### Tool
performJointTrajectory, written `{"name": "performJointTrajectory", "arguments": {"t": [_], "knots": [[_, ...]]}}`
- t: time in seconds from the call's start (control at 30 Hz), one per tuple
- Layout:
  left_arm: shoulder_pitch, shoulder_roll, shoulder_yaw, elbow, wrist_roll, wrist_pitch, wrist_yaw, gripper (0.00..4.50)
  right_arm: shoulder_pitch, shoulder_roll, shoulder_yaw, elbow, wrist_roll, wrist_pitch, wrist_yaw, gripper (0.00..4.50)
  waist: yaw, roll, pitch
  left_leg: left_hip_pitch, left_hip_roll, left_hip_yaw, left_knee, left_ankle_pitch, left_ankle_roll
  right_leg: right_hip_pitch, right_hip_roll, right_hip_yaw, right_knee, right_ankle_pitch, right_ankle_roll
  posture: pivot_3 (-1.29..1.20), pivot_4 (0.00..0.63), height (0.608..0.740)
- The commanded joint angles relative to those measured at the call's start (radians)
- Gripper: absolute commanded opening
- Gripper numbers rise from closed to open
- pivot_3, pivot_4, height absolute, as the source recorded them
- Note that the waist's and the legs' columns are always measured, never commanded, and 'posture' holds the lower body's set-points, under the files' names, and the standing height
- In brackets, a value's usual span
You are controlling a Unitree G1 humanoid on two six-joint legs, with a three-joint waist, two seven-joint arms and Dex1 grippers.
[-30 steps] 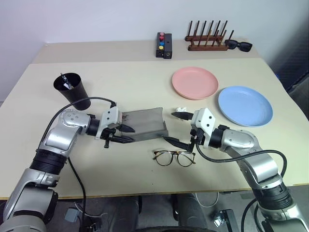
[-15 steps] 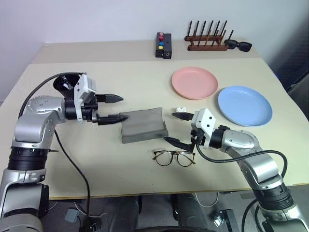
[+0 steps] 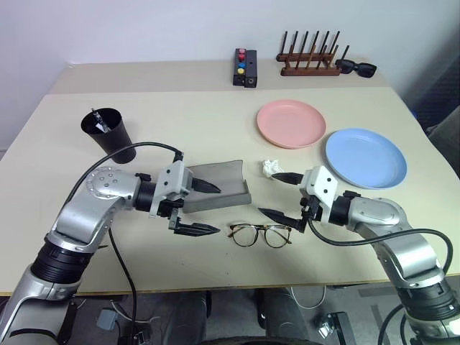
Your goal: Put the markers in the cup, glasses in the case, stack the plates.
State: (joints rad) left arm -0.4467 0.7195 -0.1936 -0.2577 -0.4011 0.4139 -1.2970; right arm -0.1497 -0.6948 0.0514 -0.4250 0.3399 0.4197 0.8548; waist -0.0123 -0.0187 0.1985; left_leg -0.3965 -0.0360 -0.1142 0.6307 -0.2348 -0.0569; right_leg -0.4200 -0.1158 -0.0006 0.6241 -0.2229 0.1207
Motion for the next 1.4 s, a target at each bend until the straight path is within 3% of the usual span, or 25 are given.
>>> {"name": "performJointTrajectory", "arguments": {"t": [0.03, 0.33, 0.57, 1.0, 1.1, 1.3, 1.4], "knots": [[-0.048, -0.03, -0.055, 0.005, 0.047, -0.049, 0.002, 4.49, 0.037, -0.033, -0.047, -0.066, 0.022, 0.009, 0.011, 4.5, 0.001, 0.0, 0.0, 0.0, 0.0, 0.0, 0.0, 0.0, 0.0, 0.0, 0.0, 0.0, 0.0, 0.0, 0.0, 0.0, 0.15, 0.739], [-0.199, -0.184, -0.236, 0.148, 0.151, -0.08, -0.031, 4.49, 0.15, -0.091, -0.118, -0.149, 0.057, 0.048, 0.015, 4.5, 0.001, 0.0, 0.0, 0.0, 0.0, 0.0, 0.001, 0.0, 0.0, 0.003, 0.0, 0.0, -0.003, 0.0, 0.0, 0.0, 0.15, 0.739], [-0.226, -0.241, -0.335, 0.21, 0.219, -0.117, -0.069, 4.49, 0.203, -0.104, -0.163, -0.187, 0.059, 0.067, 0.001, 4.5, 0.002, 0.0, 0.0, 0.003, 0.0, 0.0, 0.0, -0.001, 0.001, 0.006, 0.0, 0.0, -0.005, 0.0, 0.0, 0.0, 0.15, 0.739], [-0.257, -0.335, -0.377, 0.354, 0.279, -0.108, -0.063, 4.49, 0.234, -0.098, -0.177, -0.21, 0.056, 0.079, -0.025, 4.5, 0.003, 0.0, 0.0, 0.004, 0.0, 0.0, 0.001, -0.001, 0.002, 0.009, 0.0, -0.001, -0.008, 0.0, 0.0, 0.0, 0.15, 0.739], [-0.264, -0.356, -0.372, 0.371, 0.28, -0.081, -0.058, 3.7, 0.234, -0.098, -0.175, -0.209, 0.056, 0.079, -0.028, 4.5, 0.003, 0.0, 0.0, 0.004, 0.0, 0.0, 0.001, -0.001, 0.002, 0.009, 0.0, -0.001, -0.008, 0.0, 0.0, 0.0, 0.15, 0.739], [-0.26, -0.368, -0.371, 0.369, 0.274, -0.05, -0.067, 0.77, 0.23, -0.099, -0.172, -0.203, 0.053, 0.077, -0.03, 4.5, 0.003, 0.0, 0.0, 0.004, 0.0, 0.0, 0.001, -0.001, 0.002, 0.009, 0.0, -0.001, -0.009, 0.0, 0.0, 0.0, 0.15, 0.739], [-0.259, -0.366, -0.374, 0.371, 0.283, -0.051, -0.067, 0.77, 0.227, -0.098, -0.17, -0.199, 0.051, 0.074, -0.031, 4.5, 0.003, 0.0, 0.0, 0.005, 0.0, 0.0, 0.001, -0.001, 0.002, 0.01, 0.0, -0.001, -0.009, 0.0, 0.0, 0.0, 0.15, 0.739]]}}
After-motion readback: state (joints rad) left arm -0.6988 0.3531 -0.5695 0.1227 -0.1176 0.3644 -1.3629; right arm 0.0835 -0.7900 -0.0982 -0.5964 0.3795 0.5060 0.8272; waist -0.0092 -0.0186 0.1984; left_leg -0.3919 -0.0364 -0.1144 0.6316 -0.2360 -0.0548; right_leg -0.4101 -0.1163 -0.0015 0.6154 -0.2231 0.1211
